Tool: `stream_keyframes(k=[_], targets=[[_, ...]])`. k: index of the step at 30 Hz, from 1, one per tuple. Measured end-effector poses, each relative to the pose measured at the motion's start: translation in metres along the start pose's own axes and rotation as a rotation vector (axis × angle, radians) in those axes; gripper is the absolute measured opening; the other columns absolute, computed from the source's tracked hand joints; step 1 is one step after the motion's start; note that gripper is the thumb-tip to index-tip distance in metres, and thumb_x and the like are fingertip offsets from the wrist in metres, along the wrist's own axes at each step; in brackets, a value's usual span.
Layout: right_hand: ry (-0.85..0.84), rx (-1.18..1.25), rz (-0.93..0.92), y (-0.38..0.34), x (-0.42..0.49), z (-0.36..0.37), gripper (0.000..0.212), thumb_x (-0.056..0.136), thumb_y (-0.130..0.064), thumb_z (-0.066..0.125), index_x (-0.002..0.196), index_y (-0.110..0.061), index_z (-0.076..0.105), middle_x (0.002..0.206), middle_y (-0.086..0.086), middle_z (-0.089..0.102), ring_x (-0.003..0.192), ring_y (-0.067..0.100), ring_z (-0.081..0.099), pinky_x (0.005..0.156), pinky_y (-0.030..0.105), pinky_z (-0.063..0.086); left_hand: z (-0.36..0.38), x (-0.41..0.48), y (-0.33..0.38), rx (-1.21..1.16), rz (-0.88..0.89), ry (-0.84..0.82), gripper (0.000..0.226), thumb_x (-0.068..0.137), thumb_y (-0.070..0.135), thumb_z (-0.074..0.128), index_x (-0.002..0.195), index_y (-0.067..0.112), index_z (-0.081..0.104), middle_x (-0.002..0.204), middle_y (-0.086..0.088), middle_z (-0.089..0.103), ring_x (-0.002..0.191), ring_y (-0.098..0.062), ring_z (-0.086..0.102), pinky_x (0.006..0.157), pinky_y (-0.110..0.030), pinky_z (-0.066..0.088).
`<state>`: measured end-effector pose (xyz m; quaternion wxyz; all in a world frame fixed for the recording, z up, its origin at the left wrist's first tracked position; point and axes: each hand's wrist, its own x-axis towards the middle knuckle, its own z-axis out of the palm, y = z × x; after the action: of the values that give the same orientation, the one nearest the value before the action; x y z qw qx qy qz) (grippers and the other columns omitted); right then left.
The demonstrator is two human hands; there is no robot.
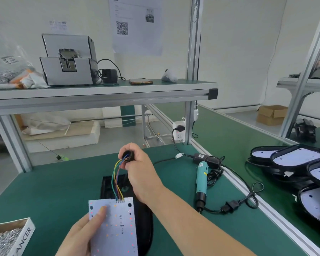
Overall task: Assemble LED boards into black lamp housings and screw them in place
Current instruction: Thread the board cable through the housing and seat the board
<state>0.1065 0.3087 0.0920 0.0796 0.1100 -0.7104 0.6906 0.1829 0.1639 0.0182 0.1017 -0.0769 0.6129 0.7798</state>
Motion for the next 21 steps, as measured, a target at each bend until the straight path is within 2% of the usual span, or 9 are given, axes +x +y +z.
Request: stream_keyframes(k=[1, 3, 5, 6, 9, 13, 17, 19, 21], targets=[[-0.029, -0.109, -0.041, 0.002, 0.0, -0.006, 0.049, 0.076, 0.024, 0.029, 0.084, -0.015, 0.057, 0.082, 0.0, 0.05, 0.074, 0.007, 0.047, 0.074, 0.021, 0.04, -0.002, 0.0, 0.003, 0.003, 0.043, -0.024, 0.029, 0.075, 0.028, 0.068, 0.094, 0.01, 0.081, 0.098, -0.015, 0.077, 0.087, -0.035, 0.075, 0.065, -0.037, 0.058], [-0.145, -0.492, -0.137, 0.004, 0.001, -0.017, 0.041, 0.08, 0.02, 0.036, 0.099, -0.008, 0.059, 0.103, 0.008, 0.054, 0.097, 0.019, 0.049, 0.089, 0.028, 0.042, -0.004, 0.001, 0.006, 0.092, 0.101, -0.019, 0.028, 0.071, 0.028, 0.071, 0.095, 0.017, 0.081, 0.102, -0.015, 0.077, 0.088, -0.028, 0.076, 0.066, -0.033, 0.059], [-0.227, -0.875, -0.236, 0.004, 0.003, -0.03, 0.035, 0.086, 0.007, 0.05, 0.115, -0.01, 0.061, 0.115, 0.01, 0.05, 0.109, 0.029, 0.041, 0.099, 0.039, 0.038, -0.006, 0.002, 0.007, 0.181, 0.108, -0.003, 0.033, 0.068, 0.033, 0.074, 0.097, 0.017, 0.08, 0.101, -0.016, 0.076, 0.09, -0.03, 0.075, 0.078, -0.04, 0.056], [-0.268, -0.939, -0.256, 0.001, 0.003, -0.035, 0.034, 0.089, -0.002, 0.058, 0.121, -0.014, 0.061, 0.116, 0.008, 0.048, 0.111, 0.028, 0.04, 0.101, 0.039, 0.037, -0.006, 0.002, 0.008, 0.191, 0.098, 0.006, 0.033, 0.068, 0.034, 0.074, 0.096, 0.017, 0.08, 0.101, -0.017, 0.076, 0.091, -0.032, 0.075, 0.084, -0.043, 0.054], [-0.375, -0.879, -0.269, -0.013, -0.001, -0.045, 0.036, 0.096, -0.02, 0.062, 0.133, -0.02, 0.062, 0.114, 0.004, 0.05, 0.11, 0.023, 0.048, 0.096, 0.031, 0.038, -0.007, 0.002, 0.009, 0.213, 0.099, 0.015, 0.027, 0.072, 0.031, 0.072, 0.094, 0.018, 0.08, 0.098, -0.016, 0.077, 0.09, -0.032, 0.075, 0.083, -0.042, 0.053], [-0.319, -0.962, -0.303, -0.014, -0.003, -0.043, 0.029, 0.102, -0.012, 0.053, 0.127, -0.011, 0.066, 0.117, 0.01, 0.052, 0.109, 0.033, 0.053, 0.096, 0.041, 0.043, -0.005, 0.004, 0.01, 0.213, 0.11, 0.005, 0.026, 0.07, 0.028, 0.071, 0.09, 0.012, 0.079, 0.092, -0.019, 0.076, 0.077, -0.028, 0.074, 0.077, -0.039, 0.051], [-0.366, -0.875, -0.307, -0.004, -0.01, -0.031, 0.029, 0.096, -0.005, 0.057, 0.121, -0.009, 0.071, 0.11, 0.014, 0.054, 0.103, 0.034, 0.056, 0.094, 0.038, 0.045, 0.002, 0.003, 0.018, 0.253, 0.121, -0.062, 0.026, 0.072, 0.026, 0.071, 0.092, 0.011, 0.078, 0.094, -0.024, 0.073, 0.084, -0.033, 0.072, 0.085, -0.042, 0.049], [-0.393, -0.835, -0.311, 0.002, -0.012, -0.028, 0.027, 0.094, -0.001, 0.058, 0.115, -0.007, 0.074, 0.104, 0.015, 0.056, 0.096, 0.034, 0.059, 0.092, 0.041, 0.048, 0.001, 0.004, 0.019, 0.257, 0.139, -0.045, 0.027, 0.071, 0.027, 0.072, 0.088, 0.006, 0.075, 0.088, -0.03, 0.066, 0.076, -0.028, 0.064, 0.079, -0.038, 0.045], [-0.41, -0.782, -0.307, 0.004, -0.015, -0.025, 0.026, 0.093, 0.0, 0.06, 0.112, -0.007, 0.075, 0.101, 0.015, 0.06, 0.092, 0.031, 0.062, 0.091, 0.039, 0.05, 0.0, 0.005, 0.017, 0.273, 0.164, -0.019, 0.025, 0.07, 0.025, 0.073, 0.083, 0.005, 0.074, 0.08, -0.022, 0.061, 0.072, -0.022, 0.058, 0.075, -0.035, 0.041]])
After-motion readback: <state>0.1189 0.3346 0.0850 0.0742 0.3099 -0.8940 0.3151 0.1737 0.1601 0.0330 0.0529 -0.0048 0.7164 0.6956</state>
